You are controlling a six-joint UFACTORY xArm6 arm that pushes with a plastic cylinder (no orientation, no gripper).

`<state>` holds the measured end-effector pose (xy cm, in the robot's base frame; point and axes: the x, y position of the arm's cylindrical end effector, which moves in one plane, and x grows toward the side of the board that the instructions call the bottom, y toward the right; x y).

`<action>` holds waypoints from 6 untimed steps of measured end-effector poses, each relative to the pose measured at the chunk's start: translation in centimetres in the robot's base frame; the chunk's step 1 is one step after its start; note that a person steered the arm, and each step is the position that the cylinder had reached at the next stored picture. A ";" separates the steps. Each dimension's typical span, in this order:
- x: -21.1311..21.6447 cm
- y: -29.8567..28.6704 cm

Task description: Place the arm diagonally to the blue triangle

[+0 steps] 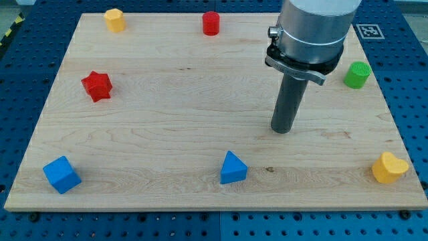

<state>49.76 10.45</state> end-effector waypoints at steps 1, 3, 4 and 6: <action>-0.2 0.0; -1.6 0.2; 1.0 0.3; 8.8 -0.7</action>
